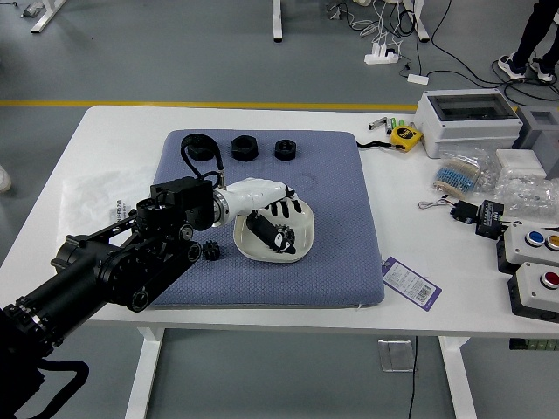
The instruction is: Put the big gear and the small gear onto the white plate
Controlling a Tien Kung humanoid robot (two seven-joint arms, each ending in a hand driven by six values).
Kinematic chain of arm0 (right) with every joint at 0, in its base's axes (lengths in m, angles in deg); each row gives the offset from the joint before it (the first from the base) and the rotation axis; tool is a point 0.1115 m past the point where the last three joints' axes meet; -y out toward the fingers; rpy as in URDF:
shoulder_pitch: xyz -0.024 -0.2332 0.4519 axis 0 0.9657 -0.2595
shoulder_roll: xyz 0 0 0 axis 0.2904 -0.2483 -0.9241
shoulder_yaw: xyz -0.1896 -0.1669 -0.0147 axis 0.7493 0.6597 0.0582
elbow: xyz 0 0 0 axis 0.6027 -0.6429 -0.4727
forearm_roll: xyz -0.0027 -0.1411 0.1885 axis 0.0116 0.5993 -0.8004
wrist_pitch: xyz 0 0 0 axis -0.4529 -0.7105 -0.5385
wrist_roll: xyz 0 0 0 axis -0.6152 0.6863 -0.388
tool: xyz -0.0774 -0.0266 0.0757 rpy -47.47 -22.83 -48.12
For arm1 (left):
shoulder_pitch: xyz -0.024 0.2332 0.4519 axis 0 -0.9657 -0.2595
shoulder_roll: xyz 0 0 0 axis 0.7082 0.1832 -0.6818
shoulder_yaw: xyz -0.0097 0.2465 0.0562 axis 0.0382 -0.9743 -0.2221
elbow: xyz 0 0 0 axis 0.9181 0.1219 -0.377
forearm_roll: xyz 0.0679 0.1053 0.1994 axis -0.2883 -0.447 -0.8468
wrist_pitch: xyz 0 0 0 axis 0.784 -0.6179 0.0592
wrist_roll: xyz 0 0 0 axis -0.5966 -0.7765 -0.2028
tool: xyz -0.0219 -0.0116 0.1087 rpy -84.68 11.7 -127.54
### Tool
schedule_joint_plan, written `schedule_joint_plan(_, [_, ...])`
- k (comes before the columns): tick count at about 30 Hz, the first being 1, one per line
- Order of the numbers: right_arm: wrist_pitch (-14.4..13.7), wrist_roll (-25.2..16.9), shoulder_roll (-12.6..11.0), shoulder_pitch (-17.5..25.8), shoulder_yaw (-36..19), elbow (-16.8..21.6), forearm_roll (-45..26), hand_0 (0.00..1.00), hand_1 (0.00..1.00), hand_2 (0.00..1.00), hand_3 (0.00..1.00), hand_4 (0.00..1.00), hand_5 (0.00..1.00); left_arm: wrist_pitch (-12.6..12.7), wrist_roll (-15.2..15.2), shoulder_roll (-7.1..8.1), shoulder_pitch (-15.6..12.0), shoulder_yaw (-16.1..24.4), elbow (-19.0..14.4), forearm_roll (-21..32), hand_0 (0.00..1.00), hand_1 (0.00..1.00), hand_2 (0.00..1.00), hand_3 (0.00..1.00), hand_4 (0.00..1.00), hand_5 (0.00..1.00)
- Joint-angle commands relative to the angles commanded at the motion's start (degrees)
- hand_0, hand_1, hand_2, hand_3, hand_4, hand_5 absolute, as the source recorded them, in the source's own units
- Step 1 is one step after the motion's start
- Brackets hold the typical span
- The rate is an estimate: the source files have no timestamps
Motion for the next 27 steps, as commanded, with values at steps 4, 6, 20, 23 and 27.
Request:
schedule_joint_plan(4, [0.1, -0.27, 0.04, 0.22, 0.38, -0.09, -0.75, 0.688, 0.69, 0.756, 0.645, 0.834, 0.752, -1.64, 0.23, 2.43, -0.66, 3.34, -3.62, -1.11, 0.628, 0.63, 0.68, 0.734, 0.998, 0.437])
schedule_joint_plan(6, [0.13, -0.32, 0.06, 0.34, 0.41, -0.15, -0.9, 0.688, 0.69, 0.756, 0.645, 0.834, 0.752, -2.58, 0.4, 3.7, -0.82, 4.96, -4.8, -1.6, 0.628, 0.63, 0.68, 0.734, 0.998, 0.437])
schedule_joint_plan(20, [0.22, -0.28, 0.36, 1.74, 0.43, -0.42, -1.2, 0.688, 0.687, 0.755, 0.642, 0.834, 0.75, -8.88, 2.17, 12.81, -5.72, 6.29, -11.68, -3.37, 0.613, 0.63, 0.676, 0.692, 0.998, 0.209])
schedule_joint_plan(23, [0.13, -0.16, 0.49, 1.88, 0.24, -0.45, -0.9, 0.688, 0.687, 0.755, 0.642, 0.834, 0.75, -9.43, 2.18, 13.11, -6.55, 5.69, -12.11, -3.42, 0.613, 0.63, 0.676, 0.692, 0.998, 0.209])
schedule_joint_plan(27, [0.03, -0.12, 0.61, 2.01, 0.05, -0.48, -0.77, 0.687, 0.686, 0.754, 0.642, 0.833, 0.75, -9.91, 2.01, 13.41, -7.24, 5.14, -12.14, -3.89, 0.607, 0.623, 0.649, 0.671, 0.998, 0.158])
